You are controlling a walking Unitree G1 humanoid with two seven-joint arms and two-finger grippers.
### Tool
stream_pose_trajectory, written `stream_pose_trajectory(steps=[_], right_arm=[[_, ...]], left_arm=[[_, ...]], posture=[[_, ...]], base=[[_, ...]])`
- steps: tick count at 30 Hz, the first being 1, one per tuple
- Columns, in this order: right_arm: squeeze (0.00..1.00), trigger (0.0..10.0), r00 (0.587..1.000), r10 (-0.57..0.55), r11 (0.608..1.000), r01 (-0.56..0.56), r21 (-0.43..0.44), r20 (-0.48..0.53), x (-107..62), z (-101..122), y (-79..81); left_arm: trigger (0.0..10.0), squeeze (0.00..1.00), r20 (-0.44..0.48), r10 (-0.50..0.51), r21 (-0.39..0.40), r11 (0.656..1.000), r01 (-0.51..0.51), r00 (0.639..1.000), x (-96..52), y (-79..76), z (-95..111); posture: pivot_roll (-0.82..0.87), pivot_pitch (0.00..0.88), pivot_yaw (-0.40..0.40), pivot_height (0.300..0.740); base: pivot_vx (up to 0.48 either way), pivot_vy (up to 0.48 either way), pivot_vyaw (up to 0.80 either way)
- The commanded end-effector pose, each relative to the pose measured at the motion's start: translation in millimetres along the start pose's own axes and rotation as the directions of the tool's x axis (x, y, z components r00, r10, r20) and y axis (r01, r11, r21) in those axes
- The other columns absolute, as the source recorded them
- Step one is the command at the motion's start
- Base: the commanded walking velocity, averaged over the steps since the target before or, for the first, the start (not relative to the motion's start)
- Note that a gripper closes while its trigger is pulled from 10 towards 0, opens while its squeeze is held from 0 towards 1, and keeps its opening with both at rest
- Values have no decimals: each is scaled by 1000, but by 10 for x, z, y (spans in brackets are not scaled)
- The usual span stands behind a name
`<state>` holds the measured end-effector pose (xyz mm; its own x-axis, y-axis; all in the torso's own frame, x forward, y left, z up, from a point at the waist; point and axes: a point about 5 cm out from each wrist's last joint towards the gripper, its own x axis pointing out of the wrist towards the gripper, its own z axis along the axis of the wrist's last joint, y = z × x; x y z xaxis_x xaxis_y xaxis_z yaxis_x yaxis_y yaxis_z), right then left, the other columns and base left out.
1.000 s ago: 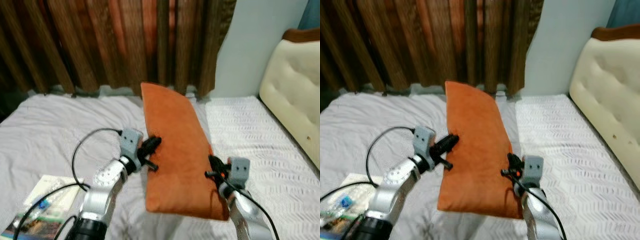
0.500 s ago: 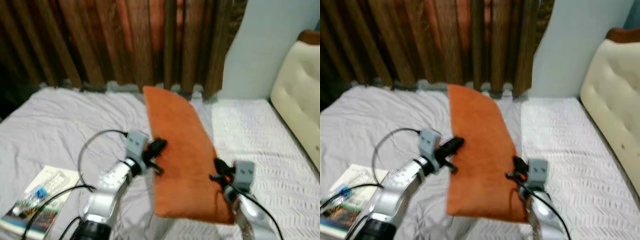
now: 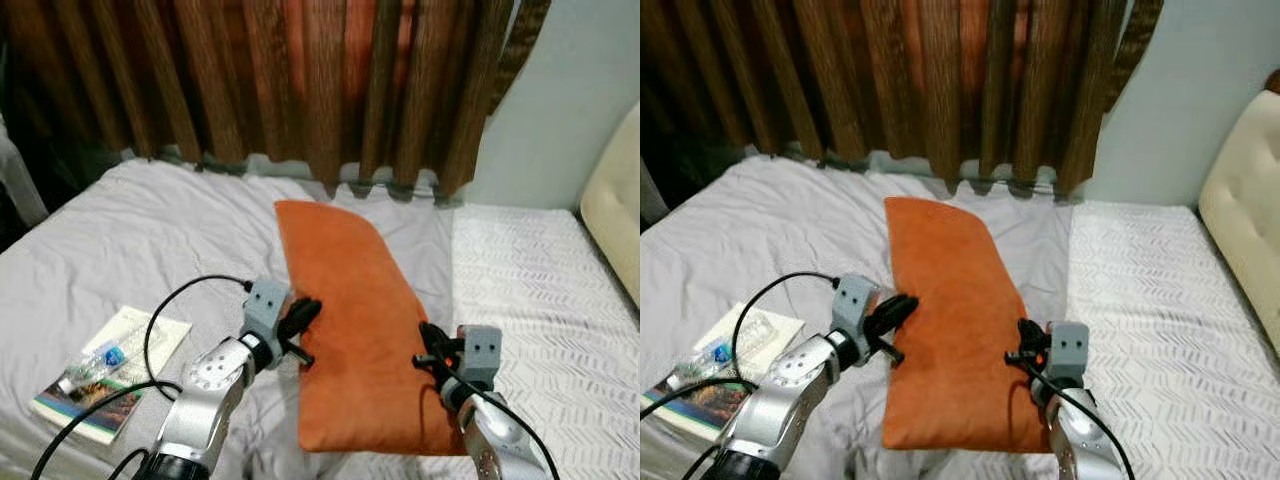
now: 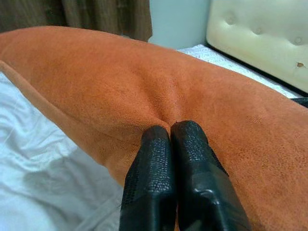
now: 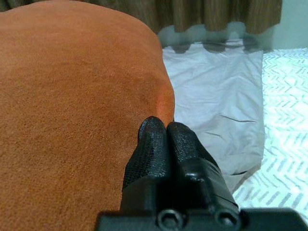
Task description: Clean up the room
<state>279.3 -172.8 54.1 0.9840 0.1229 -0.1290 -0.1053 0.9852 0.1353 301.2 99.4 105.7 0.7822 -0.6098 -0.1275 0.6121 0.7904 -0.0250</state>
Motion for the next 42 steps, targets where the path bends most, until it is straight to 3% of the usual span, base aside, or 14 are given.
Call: stream_pose_trajectory(steps=[1,12,30,37,42], right_arm=[[0,10000,999,1,1000,-1,-5,32,20,82,-2],[0,10000,999,39,999,-38,-28,14,8,46,58],[0,10000,998,58,998,-58,-16,-29,10,-47,49],[0,10000,998,41,998,-43,-43,-44,24,-58,8],[0,10000,999,29,998,-31,-49,-40,48,-52,-20]], left_arm=[[10000,0,72,-39,30,999,36,997,47,-71,171],[10000,0,88,-62,40,997,58,994,3,-151,142],[10000,0,117,-122,79,990,114,986,-43,-223,186],[10000,0,109,-103,53,994,98,989,-21,-161,176],[10000,0,80,-10,41,999,7,997,25,-1,103]], posture=[[-8,0,-23,732],[-6,0,-25,728],[10,0,-35,728],[4,0,-29,728],[-7,0,-24,728]], base=[[0,0,-688],[0,0,-353],[0,-480,0],[0,0,-305],[0,0,-748]])
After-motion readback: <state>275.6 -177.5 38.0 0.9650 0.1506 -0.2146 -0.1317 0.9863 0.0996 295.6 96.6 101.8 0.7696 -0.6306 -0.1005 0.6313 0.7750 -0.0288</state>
